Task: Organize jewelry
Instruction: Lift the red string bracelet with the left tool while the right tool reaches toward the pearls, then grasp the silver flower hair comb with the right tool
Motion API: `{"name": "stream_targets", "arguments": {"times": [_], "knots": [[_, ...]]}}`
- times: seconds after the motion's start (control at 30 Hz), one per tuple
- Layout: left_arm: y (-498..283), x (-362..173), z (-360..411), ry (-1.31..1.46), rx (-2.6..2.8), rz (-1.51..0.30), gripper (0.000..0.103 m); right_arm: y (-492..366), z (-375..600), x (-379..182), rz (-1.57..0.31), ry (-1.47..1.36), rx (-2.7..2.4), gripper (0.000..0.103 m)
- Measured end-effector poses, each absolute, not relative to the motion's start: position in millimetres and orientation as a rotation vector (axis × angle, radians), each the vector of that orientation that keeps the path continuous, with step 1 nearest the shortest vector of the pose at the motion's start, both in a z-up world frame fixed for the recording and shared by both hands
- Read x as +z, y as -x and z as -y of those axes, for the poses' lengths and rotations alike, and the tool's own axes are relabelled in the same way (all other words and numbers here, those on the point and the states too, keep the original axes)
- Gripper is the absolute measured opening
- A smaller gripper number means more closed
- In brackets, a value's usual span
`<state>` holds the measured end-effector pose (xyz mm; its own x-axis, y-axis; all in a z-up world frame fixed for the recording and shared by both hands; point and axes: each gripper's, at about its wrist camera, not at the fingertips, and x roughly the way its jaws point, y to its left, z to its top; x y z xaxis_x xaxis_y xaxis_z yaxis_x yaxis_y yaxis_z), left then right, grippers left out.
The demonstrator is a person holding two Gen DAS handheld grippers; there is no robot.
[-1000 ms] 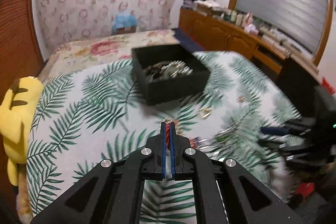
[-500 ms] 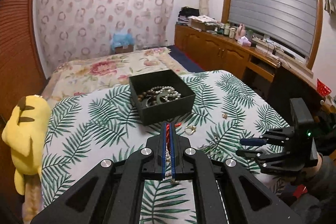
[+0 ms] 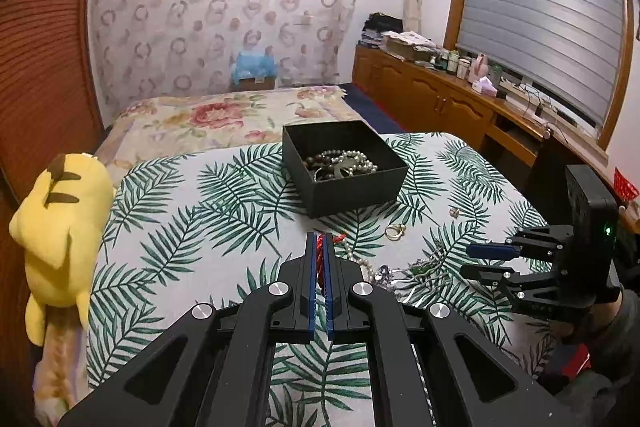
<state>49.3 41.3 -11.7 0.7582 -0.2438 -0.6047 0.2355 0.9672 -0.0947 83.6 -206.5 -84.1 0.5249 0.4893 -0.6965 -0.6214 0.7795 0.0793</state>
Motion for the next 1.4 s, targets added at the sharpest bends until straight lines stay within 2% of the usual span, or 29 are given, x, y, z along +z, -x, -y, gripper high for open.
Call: {"name": "stream_targets", "arguments": {"times": [0.2,0.23,0.27,0.33,0.4,0.47,0.53,0.77,1.27,1.3,1.37,1.4], "knots": [[-46.8,-16.8,-44.9,0.026,-0.259,-0.666,0.002,-83.9,174.3,-86.5,-0.767,0.238,0.763,0.031],[-46.3,-17.6,-45.5,0.028,-0.260,-0.668,0.002,-84.5,169.2,-87.2,-0.762,0.256,0.776,0.038],[-46.2,-18.3,-46.1,0.030,-0.260,-0.669,0.002,-85.6,165.5,-86.7,-0.754,0.272,0.782,0.051],[-46.3,-19.8,-47.0,0.033,-0.261,-0.671,0.002,-89.4,160.3,-85.0,-0.744,0.295,0.784,0.057],[-46.2,-21.1,-47.0,0.034,-0.262,-0.674,0.002,-93.7,158.2,-83.1,-0.751,0.299,0.811,0.059],[-45.7,-22.5,-47.5,0.037,-0.264,-0.676,0.002,-98.5,155.0,-83.3,-0.760,0.309,0.846,0.073],[-44.7,-23.7,-47.7,0.039,-0.264,-0.676,0.002,-102.2,151.4,-84.7,-0.768,0.326,0.857,0.076],[-45.0,-26.1,-48.1,0.038,-0.264,-0.681,0.002,-107.7,140.5,-92.6,-0.807,0.377,0.912,0.080],[-47.9,-31.5,-45.4,0.038,-0.265,-0.692,0.002,-107.7,134.2,-108.9,-0.838,0.481,0.910,0.080],[-47.9,-31.2,-45.9,0.038,-0.264,-0.692,0.002,-107.5,133.9,-108.6,-0.837,0.484,0.911,0.080],[-48.0,-31.4,-45.6,0.037,-0.264,-0.693,0.002,-105.8,132.2,-108.5,-0.837,0.479,0.932,0.070],[-48.0,-31.7,-45.2,0.035,-0.264,-0.696,0.002,-105.6,132.2,-107.6,-0.834,0.486,0.932,0.069]]}}
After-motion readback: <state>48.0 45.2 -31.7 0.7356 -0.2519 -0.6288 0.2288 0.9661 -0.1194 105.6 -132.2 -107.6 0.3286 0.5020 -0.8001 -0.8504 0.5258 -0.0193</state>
